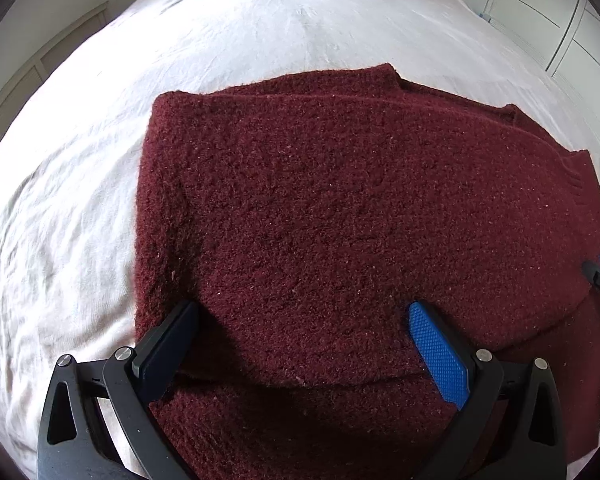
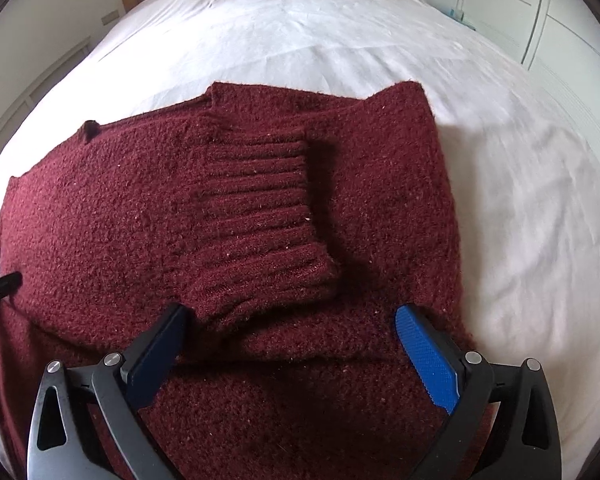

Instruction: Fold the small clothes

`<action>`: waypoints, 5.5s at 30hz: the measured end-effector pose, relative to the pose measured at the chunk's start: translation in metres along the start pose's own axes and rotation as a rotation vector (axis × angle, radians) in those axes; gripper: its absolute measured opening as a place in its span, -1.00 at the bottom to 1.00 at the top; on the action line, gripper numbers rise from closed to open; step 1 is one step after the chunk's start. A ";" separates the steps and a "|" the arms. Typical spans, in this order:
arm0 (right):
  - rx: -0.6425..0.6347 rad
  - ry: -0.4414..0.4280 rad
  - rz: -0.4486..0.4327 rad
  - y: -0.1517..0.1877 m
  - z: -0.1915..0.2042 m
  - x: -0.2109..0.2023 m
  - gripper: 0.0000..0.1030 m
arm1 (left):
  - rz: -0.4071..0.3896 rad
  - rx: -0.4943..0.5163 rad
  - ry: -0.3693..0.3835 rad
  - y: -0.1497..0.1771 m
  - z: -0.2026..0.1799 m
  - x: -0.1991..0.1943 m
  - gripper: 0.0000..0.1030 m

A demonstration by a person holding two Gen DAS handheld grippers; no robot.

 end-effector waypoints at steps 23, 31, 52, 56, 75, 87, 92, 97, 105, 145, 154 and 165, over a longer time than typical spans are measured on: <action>0.074 0.018 0.073 0.130 -0.042 -0.123 0.98 | 0.134 -0.062 0.013 0.119 0.032 -0.103 0.98; 0.076 0.030 0.130 0.168 -0.038 -0.112 0.98 | 0.210 -0.061 0.032 0.171 0.016 -0.085 0.98; 0.112 -0.185 0.194 0.171 -0.024 -0.119 -0.75 | 0.221 -0.013 0.155 0.218 -0.022 -0.102 -0.81; 0.100 -0.210 0.127 0.148 -0.020 -0.139 -0.75 | 0.151 0.009 0.167 0.193 -0.024 -0.130 -0.81; 0.118 -0.215 -0.185 -0.060 -0.018 -0.152 -0.76 | -0.133 -0.112 0.174 0.010 0.020 -0.171 -0.81; 0.101 -0.106 -0.042 -0.107 -0.014 -0.057 -0.76 | -0.066 -0.045 0.064 -0.061 0.029 -0.074 -0.81; 0.137 -0.099 0.024 -0.098 -0.022 -0.022 -0.71 | -0.020 -0.033 -0.006 -0.059 0.025 -0.033 -0.78; 0.133 -0.072 0.017 -0.094 -0.021 -0.022 -0.29 | 0.021 -0.022 -0.053 -0.052 0.024 -0.020 -0.75; 0.099 -0.094 -0.082 -0.099 -0.010 -0.062 0.54 | 0.032 -0.057 -0.007 -0.062 0.026 -0.038 0.14; -0.022 0.014 -0.001 0.001 -0.016 -0.015 0.99 | -0.014 0.050 -0.022 0.040 0.010 -0.021 0.99; -0.056 0.000 -0.026 -0.007 0.000 -0.032 0.99 | 0.044 0.042 -0.003 0.036 0.006 -0.012 0.98; -0.089 -0.008 -0.057 0.011 0.017 -0.075 0.99 | 0.067 -0.171 0.087 0.014 0.071 -0.048 0.98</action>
Point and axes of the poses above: each gripper's, at about its wrist camera, not at the fingertips, and x roughly the way its jaws point, z to its left, y to its underside, the point moved 2 cm from there along x, roughly the way its jaws point, and after that the axes turned 5 degrees about -y, right-handed, at the moved point
